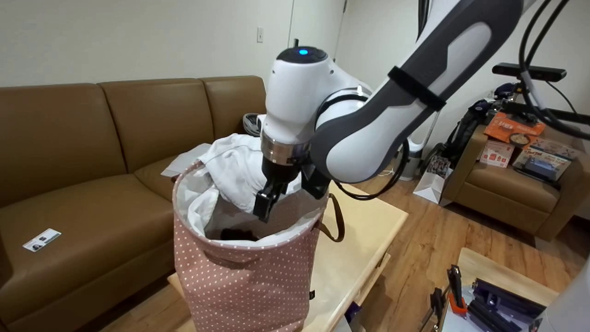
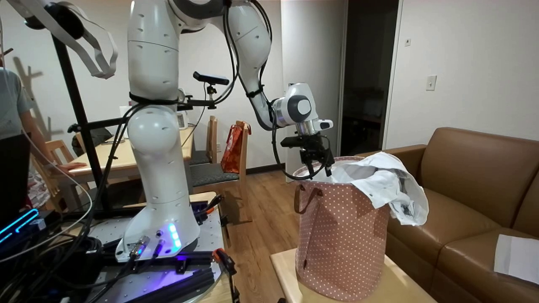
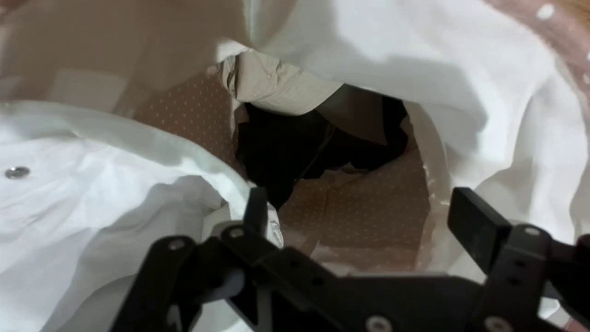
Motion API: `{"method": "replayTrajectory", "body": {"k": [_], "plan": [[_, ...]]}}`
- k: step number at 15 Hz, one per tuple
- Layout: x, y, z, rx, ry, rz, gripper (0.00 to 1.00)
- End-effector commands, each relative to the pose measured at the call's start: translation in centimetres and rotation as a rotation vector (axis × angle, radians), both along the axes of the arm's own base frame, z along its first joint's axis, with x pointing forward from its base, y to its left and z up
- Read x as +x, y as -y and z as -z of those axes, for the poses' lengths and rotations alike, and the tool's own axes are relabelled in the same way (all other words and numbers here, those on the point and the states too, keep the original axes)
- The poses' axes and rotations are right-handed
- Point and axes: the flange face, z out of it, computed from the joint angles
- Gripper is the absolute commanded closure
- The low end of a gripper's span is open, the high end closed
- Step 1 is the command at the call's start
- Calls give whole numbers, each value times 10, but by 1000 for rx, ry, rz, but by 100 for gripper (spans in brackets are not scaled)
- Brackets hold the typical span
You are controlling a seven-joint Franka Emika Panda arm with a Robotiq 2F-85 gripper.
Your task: Put the white pair of shorts in the laundry bag
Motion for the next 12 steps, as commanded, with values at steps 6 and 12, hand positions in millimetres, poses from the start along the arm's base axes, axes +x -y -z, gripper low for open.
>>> {"method": "replayTrajectory", "body": {"k": [6, 12], "plan": [[14, 10, -5, -56, 210, -154, 0], [26, 42, 3, -107, 236, -102, 25]]}}
